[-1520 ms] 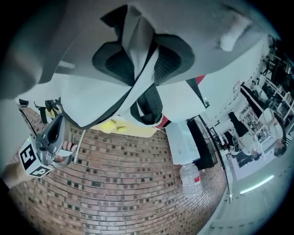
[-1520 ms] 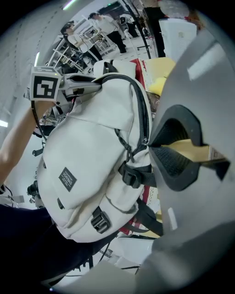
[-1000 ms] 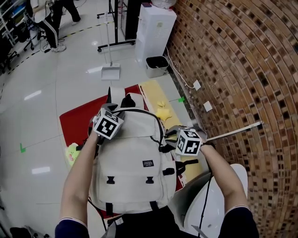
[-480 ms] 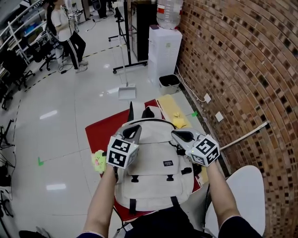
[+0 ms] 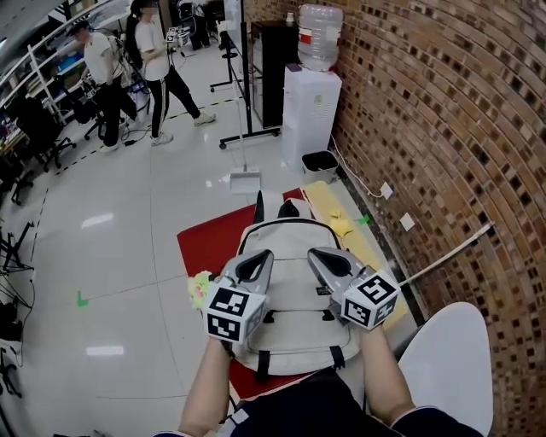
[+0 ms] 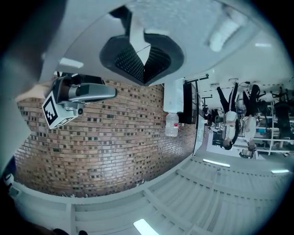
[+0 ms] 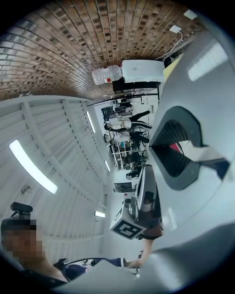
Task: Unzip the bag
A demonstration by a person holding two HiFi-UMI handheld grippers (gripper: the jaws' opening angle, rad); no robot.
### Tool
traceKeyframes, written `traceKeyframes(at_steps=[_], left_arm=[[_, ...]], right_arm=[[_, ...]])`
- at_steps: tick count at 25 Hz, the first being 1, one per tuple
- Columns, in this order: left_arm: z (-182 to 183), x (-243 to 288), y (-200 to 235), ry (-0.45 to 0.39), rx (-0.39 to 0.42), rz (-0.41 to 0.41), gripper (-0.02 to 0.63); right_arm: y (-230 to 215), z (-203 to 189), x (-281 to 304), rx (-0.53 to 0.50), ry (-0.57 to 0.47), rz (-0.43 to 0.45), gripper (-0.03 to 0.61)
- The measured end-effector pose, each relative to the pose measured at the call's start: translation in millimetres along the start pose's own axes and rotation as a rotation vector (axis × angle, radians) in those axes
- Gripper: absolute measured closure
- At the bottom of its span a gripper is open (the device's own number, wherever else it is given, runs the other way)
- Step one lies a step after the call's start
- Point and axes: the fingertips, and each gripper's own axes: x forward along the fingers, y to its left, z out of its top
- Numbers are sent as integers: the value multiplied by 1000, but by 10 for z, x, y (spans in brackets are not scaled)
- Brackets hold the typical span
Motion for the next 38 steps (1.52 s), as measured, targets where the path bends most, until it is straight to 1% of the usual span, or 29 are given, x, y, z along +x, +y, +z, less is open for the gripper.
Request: traceKeyframes(at_steps=[3,6,9,12,15,18,24,38], left_arm=[[24,-161,-32,-14,6,5,611],[52,-252,-60,-35,10,10,611],[54,-380,-79,-38,17,10,611],[67,-459,-91,-45,22,8,611],[40,-504,-109,-44,24,9,611],[20,-530,-136,-40,25,5,611],[59,-522,-175,-44,31,3,611],[2,-558,-170,-29,31,-9,611]], right_arm=[[221,38,35,11,-23,-11,572],[390,95,46,-11,-33,-3,572],[576,143,42,-27,-40,9,572],[672,202,34,-40,-53,17,572],[710,214,14,-51,-54,15,572],[737,230,-1,-41,-63,22,572],[736,253,-16,-39,-67,31,572],[779,197,9,-42,-49,17,572]])
